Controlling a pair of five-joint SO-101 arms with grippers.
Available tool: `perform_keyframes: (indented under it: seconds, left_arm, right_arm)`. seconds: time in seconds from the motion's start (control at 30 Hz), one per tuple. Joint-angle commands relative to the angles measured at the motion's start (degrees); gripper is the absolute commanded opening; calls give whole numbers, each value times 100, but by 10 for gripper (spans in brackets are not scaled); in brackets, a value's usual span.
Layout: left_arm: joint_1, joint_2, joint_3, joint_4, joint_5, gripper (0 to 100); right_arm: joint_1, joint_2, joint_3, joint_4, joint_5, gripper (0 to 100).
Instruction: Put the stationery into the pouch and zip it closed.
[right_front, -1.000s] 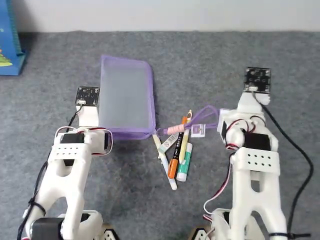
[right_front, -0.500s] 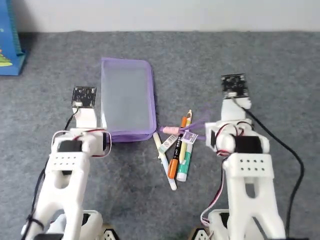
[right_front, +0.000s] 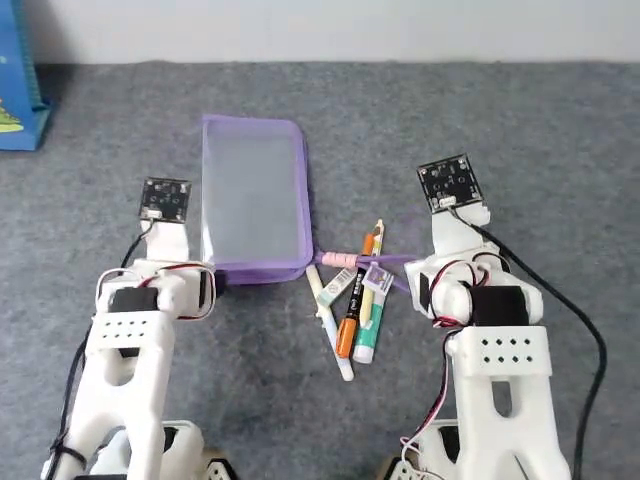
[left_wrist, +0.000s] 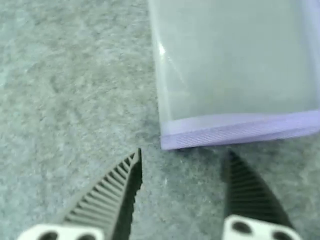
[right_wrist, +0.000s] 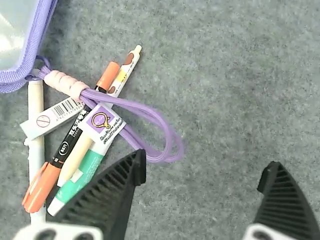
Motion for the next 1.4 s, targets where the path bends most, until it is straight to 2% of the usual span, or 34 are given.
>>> perform_keyframes:
  seconds: [0.0, 0.17, 0.3, 0.43, 0.57, 0.8, 1.0, 1.17, 1.37]
  left_arm:
    - [105, 360, -286, -158, -360, 279]
    - [35, 1582, -1174, -141, -519, 277]
    - [-44, 2479, -1930, -53, -651, 227]
    - [-70, 3042, -2563, 299, -633, 205]
    - [-62, 3288, -2756, 264, -607, 152]
    - [-53, 3305, -2791, -105, -607, 16]
    - [-70, 3288, -2791, -105, -607, 12]
    - [-70, 2787, -2791, 396, -607, 12]
    - [-70, 1521, -2809, 1336, -598, 12]
  right_arm:
    - [-66, -154, -141, -110, 35, 361]
    - [-268, -154, 62, -356, 35, 361]
    - [-330, -154, 70, -347, 35, 360]
    - [-330, -154, 70, -347, 35, 360]
    - [-330, -154, 70, -347, 35, 360]
    - [-330, -154, 70, -347, 35, 359]
    - [-312, -215, 70, -347, 35, 359]
    - [-347, -215, 53, -303, 79, 359]
    - [-523, -215, 88, -295, 79, 358]
